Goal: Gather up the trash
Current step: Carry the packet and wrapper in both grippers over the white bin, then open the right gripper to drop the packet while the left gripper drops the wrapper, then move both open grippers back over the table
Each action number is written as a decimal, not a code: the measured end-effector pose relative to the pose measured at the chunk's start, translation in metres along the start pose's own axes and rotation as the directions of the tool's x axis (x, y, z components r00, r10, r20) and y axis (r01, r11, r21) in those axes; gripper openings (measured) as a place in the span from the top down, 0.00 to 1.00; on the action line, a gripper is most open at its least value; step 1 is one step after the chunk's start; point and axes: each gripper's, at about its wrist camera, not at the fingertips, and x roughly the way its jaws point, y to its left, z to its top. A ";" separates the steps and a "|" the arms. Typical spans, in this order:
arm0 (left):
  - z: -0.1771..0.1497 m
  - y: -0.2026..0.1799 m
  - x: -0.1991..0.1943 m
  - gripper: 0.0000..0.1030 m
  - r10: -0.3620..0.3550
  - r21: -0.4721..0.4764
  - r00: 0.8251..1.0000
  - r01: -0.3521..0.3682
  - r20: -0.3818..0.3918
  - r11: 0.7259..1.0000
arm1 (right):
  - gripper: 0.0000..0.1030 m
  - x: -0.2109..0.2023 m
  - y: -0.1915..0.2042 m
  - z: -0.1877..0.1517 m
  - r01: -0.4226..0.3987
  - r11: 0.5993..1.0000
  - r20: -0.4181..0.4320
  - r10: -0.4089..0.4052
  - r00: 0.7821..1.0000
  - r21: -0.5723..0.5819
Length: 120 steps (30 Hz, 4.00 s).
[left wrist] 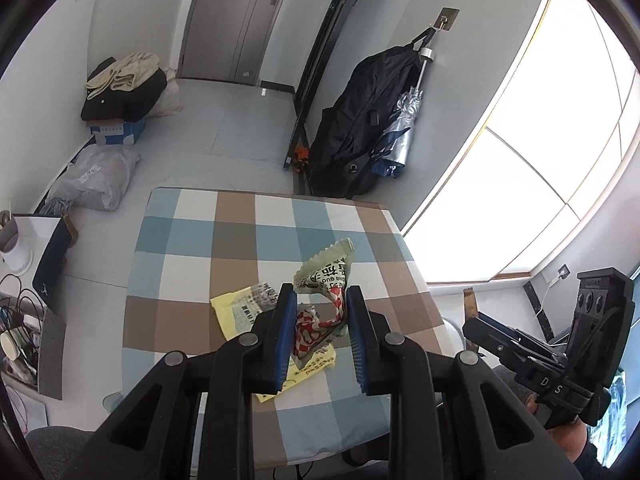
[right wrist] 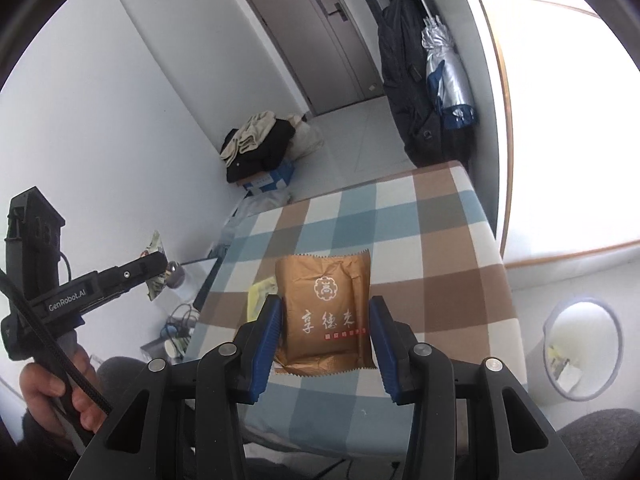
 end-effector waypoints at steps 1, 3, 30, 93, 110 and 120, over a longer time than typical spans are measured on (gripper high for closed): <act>0.002 -0.004 0.001 0.80 -0.007 0.001 1.000 0.007 -0.002 1.000 | 0.58 -0.006 -0.001 0.003 0.000 1.000 0.015 0.000 1.000 -0.001; 0.006 -0.013 0.002 0.80 -0.019 0.006 1.000 0.019 -0.003 1.000 | 0.58 -0.020 -0.004 0.007 0.000 1.000 0.057 0.000 0.998 0.004; 0.007 -0.081 0.117 0.93 -0.088 0.017 0.970 0.094 -0.226 0.995 | 0.58 -0.116 -0.128 0.018 0.116 0.974 0.175 -0.151 0.973 0.196; -0.063 -0.317 0.348 0.93 -0.188 0.124 0.680 0.383 -0.709 0.915 | 0.26 -0.023 -0.411 -0.104 0.247 0.705 -0.191 -0.158 0.969 0.665; -0.068 -0.313 0.339 0.67 -0.083 0.188 0.697 0.304 -0.712 0.934 | 0.20 -0.048 -0.410 -0.102 0.295 0.682 -0.176 -0.240 0.955 0.670; -0.045 -0.302 0.288 0.37 -0.045 0.262 0.816 0.237 -0.576 0.936 | 0.16 -0.074 -0.385 -0.085 0.304 0.701 -0.142 -0.281 0.949 0.645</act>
